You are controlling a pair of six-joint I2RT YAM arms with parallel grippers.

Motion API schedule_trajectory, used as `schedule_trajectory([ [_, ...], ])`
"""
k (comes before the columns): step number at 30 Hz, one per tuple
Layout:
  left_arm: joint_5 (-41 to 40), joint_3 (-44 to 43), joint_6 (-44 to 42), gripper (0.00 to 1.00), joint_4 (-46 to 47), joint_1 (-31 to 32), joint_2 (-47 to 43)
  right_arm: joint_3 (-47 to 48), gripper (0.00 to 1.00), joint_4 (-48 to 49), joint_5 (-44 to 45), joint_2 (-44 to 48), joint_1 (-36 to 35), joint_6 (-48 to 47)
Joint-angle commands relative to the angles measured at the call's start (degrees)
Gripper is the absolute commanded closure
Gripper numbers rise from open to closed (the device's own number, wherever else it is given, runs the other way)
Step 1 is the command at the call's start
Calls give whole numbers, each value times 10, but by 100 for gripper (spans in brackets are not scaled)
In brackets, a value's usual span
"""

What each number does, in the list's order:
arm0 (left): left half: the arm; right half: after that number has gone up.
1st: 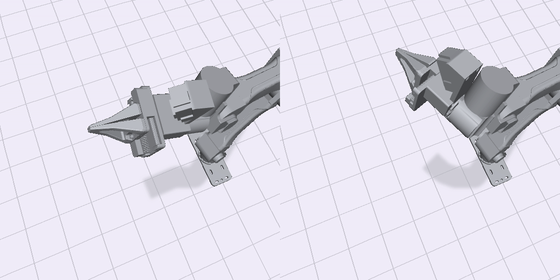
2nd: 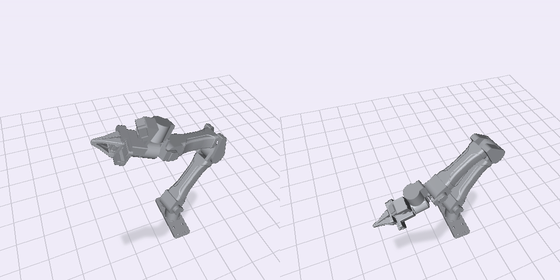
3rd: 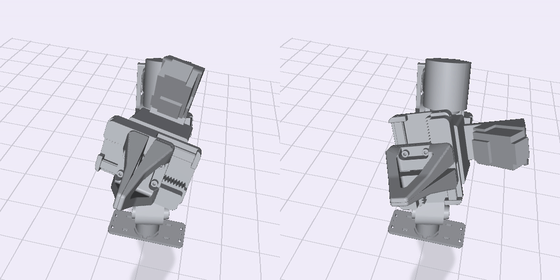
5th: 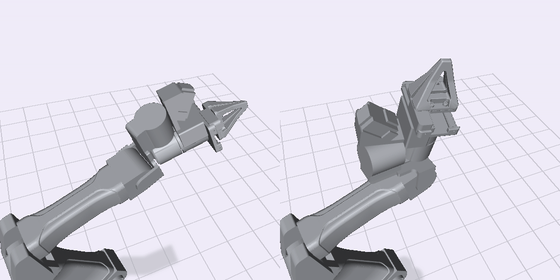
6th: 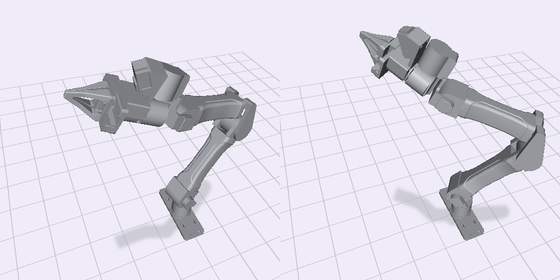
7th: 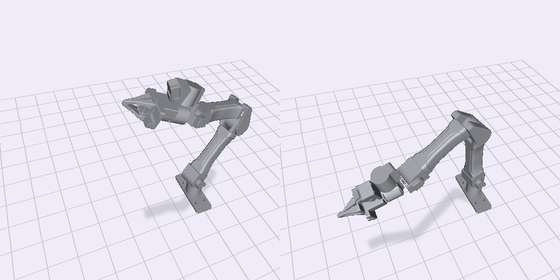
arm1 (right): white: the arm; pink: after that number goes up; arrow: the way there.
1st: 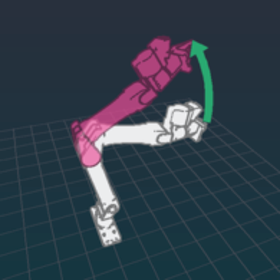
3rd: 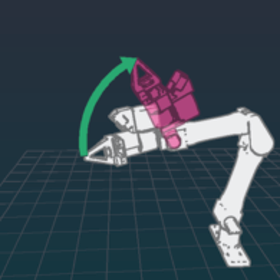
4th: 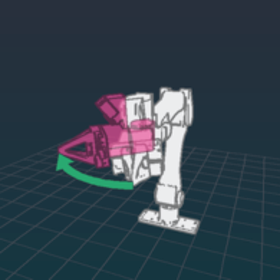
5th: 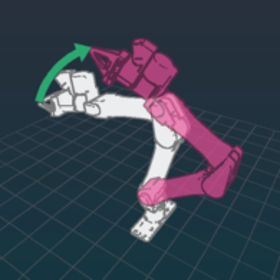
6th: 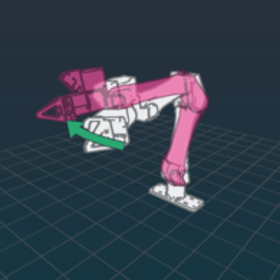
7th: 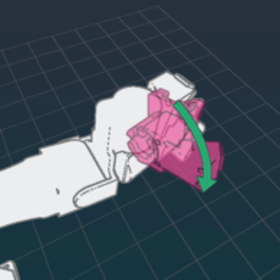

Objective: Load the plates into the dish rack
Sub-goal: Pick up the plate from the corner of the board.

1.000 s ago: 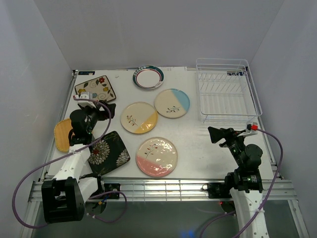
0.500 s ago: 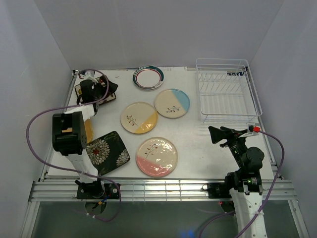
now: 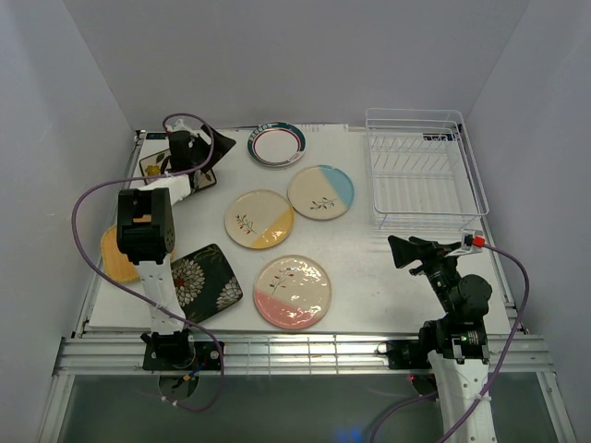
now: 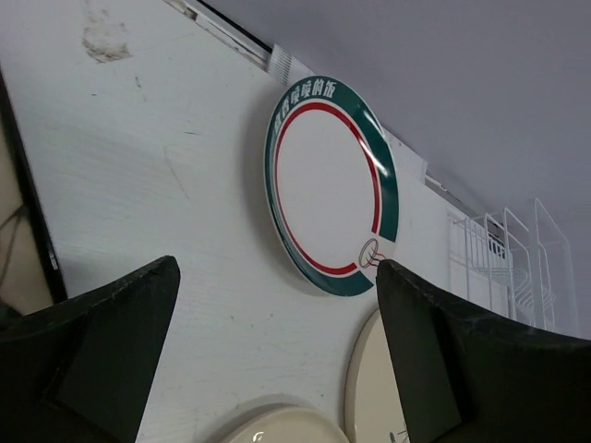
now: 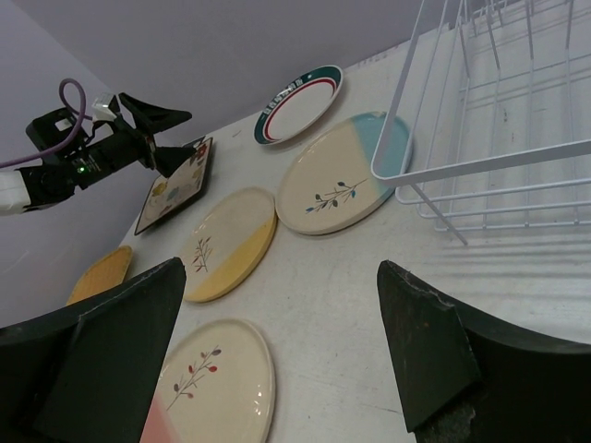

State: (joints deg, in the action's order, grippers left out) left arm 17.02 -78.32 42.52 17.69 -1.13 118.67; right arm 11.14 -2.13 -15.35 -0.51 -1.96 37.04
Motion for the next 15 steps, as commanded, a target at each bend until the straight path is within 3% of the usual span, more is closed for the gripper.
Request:
schedule_trajectory([
  [1, -9, -34, 19, 3, 1, 31, 22, 13, 10, -11, 1, 69, -2, 4],
  [7, -37, -83, 28, 3, 1, 70, 90, 23, 10, -32, 6, 79, -2, 3],
  [15, -49, -143, 62, 3, 0, 73, 152, 23, 10, -36, 9, 85, -2, 6],
])
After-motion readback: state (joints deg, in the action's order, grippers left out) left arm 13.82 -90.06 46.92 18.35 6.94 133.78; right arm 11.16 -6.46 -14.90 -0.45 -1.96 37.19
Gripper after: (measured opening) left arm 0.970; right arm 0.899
